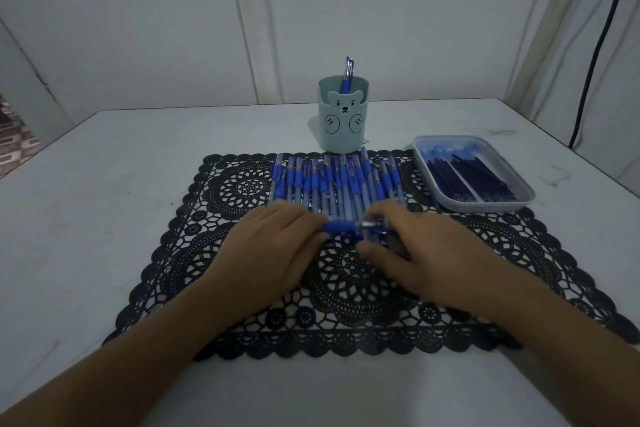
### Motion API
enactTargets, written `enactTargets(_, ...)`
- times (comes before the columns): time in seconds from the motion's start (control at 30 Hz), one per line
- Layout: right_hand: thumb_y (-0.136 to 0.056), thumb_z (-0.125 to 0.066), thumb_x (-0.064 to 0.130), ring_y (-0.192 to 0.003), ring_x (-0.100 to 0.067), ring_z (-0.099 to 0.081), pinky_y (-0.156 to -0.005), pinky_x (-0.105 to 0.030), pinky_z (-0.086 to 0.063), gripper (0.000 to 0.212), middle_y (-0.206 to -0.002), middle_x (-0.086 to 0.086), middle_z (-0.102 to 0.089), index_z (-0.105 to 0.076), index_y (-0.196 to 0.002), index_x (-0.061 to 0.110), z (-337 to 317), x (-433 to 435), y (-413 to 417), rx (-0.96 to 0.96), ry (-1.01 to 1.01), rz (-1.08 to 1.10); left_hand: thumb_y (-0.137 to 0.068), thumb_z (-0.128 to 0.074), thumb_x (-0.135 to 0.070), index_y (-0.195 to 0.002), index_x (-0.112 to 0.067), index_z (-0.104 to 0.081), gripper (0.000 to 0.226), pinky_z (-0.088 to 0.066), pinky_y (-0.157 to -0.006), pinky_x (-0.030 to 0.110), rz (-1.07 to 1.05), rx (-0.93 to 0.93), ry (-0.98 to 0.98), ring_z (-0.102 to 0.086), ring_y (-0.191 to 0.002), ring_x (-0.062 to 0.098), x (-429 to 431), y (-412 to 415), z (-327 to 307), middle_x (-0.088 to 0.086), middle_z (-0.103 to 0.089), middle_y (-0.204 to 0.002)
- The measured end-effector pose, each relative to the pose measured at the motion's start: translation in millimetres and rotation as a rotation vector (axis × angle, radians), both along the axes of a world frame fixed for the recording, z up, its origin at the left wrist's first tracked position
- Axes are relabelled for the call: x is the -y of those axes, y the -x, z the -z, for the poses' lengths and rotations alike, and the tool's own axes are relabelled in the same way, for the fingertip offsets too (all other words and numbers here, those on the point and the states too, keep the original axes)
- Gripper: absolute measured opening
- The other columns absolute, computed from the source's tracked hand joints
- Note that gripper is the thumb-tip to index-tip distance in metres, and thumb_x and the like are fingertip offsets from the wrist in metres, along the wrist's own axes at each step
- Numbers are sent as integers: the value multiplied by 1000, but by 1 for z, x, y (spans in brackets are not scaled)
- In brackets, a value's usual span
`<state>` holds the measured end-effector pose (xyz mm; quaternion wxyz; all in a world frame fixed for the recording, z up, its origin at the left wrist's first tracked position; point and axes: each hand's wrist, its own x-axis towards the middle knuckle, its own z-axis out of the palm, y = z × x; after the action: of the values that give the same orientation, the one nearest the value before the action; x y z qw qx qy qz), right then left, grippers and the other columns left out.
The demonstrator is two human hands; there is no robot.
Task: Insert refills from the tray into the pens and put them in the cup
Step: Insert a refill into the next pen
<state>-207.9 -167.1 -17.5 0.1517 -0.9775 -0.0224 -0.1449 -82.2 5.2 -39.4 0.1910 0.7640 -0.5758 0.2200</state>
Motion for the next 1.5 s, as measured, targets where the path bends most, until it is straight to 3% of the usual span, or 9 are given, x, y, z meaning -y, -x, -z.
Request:
enactTargets(0.13,-95,-34,24,-65,-1,-48,-59,-11,-37,15,-76,13,-48,-42,-107,24,-6,6,3,14,-222,105,-88,-41,-29,-95,-8,-65,32,-36,-62,19,-106,-118,64,-46,-66,8,-2,-7,-2,-4,-56,-73)
enactTargets(0.27,-91,-45,13,-83,-3,-49,-73,-6,-41,27,-100,9,-44,-57,-115,14,-4,0,3,46,-77,-12,-88,-38,-33,-97,-9,-64,36,-36,-60,15,-139,-191,58,-49,-66,10,-3,-10,-1,-6,-55,-73)
enactTargets(0.43,-77,-54,24,-72,-14,-54,-63,-30,-50,20,-83,6,-61,-62,-95,19,10,-9,2,48,112,-150,-88,-38,-33,-97,-10,-64,36,-41,-58,22,-133,-196,28,-51,-66,14,-3,-6,-1,-2,-57,-73)
enactTargets(0.6,-80,-43,45,-70,-13,-54,-59,-29,-46,29,-78,10,-58,-61,-87,23,11,-7,1,50,183,-113,-87,-40,-32,-97,-9,-65,34,-30,-64,6,-133,-193,11,-48,-65,8,-3,-3,-4,-4,-58,-74)
enactTargets(0.83,-83,-34,55,-68,-4,-49,-60,-18,-40,37,-75,11,-53,-55,-87,26,-5,-3,-2,150,-263,138,-88,-43,-30,-100,-8,-65,33,-34,-62,7,-31,-154,-35,-50,-63,7,-2,3,-7,-2,-61,-75)
enactTargets(0.93,-83,-36,53,-66,-6,-51,-60,-20,-41,31,-70,9,-57,-57,-83,31,-5,-3,-2,28,-388,86,-89,-44,-27,-101,-8,-65,31,-48,-56,23,57,-87,-65,-54,-63,12,-2,5,-7,0,-61,-75)
enactTargets(1.3,-83,-56,34,-68,-8,-52,-58,-21,-43,6,-69,9,-58,-52,-78,36,-6,-4,0,22,-342,-55,-91,-40,-39,-105,-19,-66,35,-34,-48,6,170,-433,-144,-49,-51,-1,-7,3,-15,-22,-49,-55)
enactTargets(1.4,-78,-55,45,-69,3,-51,-59,-10,-40,11,-69,14,-53,-48,-85,42,-6,-5,0,6,-380,-35,-90,-36,-41,-107,-19,-65,40,-38,-49,9,146,-357,-107,-51,-55,2,-8,2,-17,-22,-48,-58)
enactTargets(1.5,-79,-36,57,-60,-7,-52,-55,-19,-41,41,-65,5,-58,-61,-82,24,-7,-3,0,-17,-423,-7,-91,-36,-40,-110,-21,-64,38,-37,-51,5,134,-286,-89,-47,-53,-7,-8,1,-18,-32,-43,-65)
